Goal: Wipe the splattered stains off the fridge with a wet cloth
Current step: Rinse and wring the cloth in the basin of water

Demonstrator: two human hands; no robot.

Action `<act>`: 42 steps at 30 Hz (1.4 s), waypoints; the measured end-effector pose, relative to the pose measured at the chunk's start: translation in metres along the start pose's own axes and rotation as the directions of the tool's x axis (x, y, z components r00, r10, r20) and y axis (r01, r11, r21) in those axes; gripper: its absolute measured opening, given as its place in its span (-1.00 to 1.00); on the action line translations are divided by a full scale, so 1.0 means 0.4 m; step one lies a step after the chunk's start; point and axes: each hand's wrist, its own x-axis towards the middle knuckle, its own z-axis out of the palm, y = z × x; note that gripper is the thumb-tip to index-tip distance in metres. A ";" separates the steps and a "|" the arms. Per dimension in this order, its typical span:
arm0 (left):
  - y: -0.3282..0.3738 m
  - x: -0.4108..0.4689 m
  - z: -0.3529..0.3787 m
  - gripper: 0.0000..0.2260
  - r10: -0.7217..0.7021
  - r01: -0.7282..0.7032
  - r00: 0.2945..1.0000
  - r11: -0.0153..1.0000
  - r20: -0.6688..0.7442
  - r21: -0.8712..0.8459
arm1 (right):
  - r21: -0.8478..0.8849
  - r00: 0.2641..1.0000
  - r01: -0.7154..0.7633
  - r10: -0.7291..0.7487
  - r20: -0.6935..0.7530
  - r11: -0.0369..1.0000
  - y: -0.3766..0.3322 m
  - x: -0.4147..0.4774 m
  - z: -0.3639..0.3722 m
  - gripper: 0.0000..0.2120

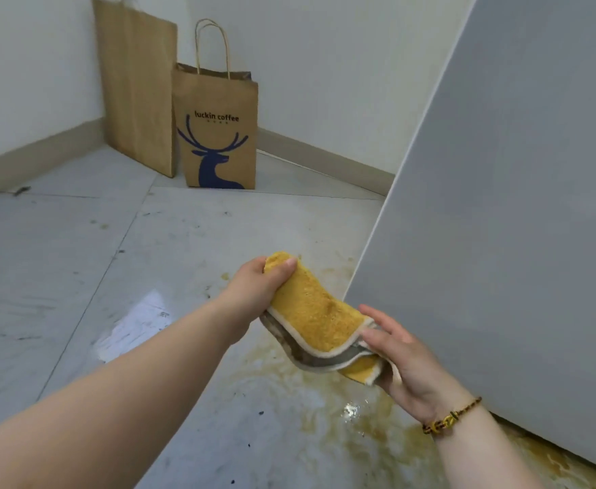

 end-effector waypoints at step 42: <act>-0.245 -1.261 -1.592 -0.81 -0.182 0.152 0.320 0.979 -0.930 -0.139 | -0.696 0.715 0.567 0.156 0.681 0.441 0.531 -0.249 1.966 -0.58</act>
